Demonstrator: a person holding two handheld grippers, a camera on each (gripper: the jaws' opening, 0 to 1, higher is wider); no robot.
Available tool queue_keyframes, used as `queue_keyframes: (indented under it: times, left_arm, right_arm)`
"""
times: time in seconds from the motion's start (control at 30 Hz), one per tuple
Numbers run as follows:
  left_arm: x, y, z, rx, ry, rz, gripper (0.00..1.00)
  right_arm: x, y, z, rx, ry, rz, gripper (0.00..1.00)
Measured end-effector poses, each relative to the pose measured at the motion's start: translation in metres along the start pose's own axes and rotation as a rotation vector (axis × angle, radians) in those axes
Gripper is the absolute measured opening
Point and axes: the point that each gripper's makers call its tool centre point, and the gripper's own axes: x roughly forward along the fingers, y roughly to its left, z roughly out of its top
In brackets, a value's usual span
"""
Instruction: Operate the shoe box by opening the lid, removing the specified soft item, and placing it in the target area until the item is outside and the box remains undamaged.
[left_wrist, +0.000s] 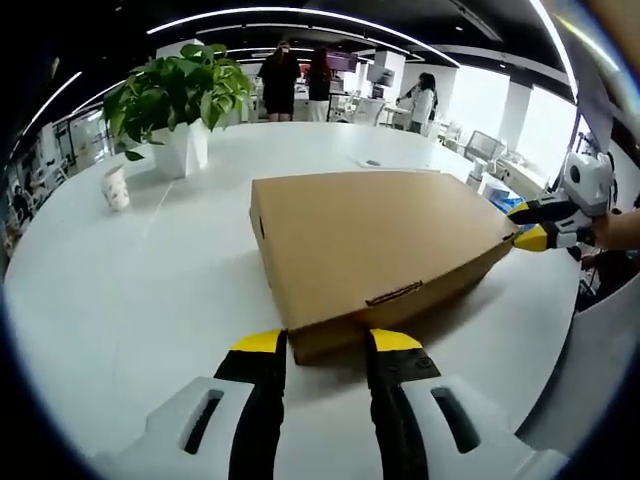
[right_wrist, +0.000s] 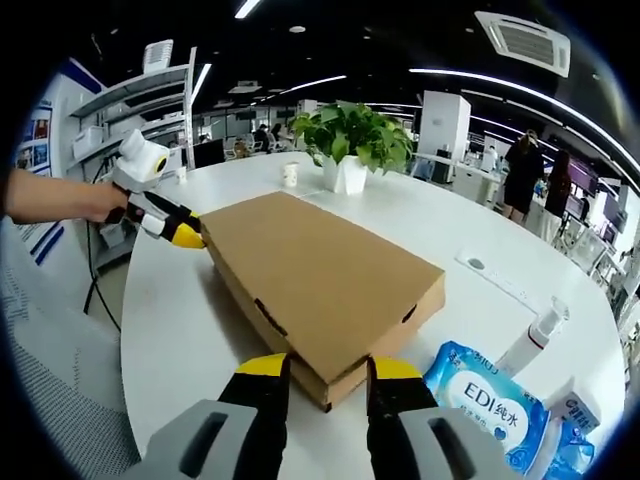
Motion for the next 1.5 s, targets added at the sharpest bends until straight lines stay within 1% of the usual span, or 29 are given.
queue_keyframes:
  times: [0.5,0.73,0.97,1.1,1.3,1.43,1.5]
  left_arm:
    - [0.018,0.001,0.017,0.015,0.008,-0.015,0.31]
    - [0.027,0.0,0.025,0.018,-0.001,-0.023,0.31]
    - [0.033,-0.002,0.028,0.012,-0.004,-0.029,0.31]
    - [0.037,-0.002,0.029,0.029,0.006,-0.022,0.31]
    - [0.041,0.0,0.031,0.06,0.027,-0.006,0.31]
    - [0.042,0.002,0.032,0.061,0.036,-0.007,0.31]
    - [0.042,0.002,0.032,0.063,0.033,-0.01,0.31]
  right_arm:
    - [0.008,-0.019,0.004,-0.003,0.013,-0.029,0.28]
    - [0.01,-0.031,0.005,0.002,0.025,-0.038,0.28]
    - [0.011,-0.039,0.004,-0.004,0.034,-0.044,0.28]
    - [0.012,-0.04,0.005,-0.01,0.039,-0.045,0.28]
    - [0.014,-0.042,0.006,-0.002,0.044,-0.05,0.28]
    - [0.014,-0.042,0.006,0.005,0.042,-0.055,0.28]
    - [0.013,-0.042,0.006,0.022,0.039,-0.055,0.28]
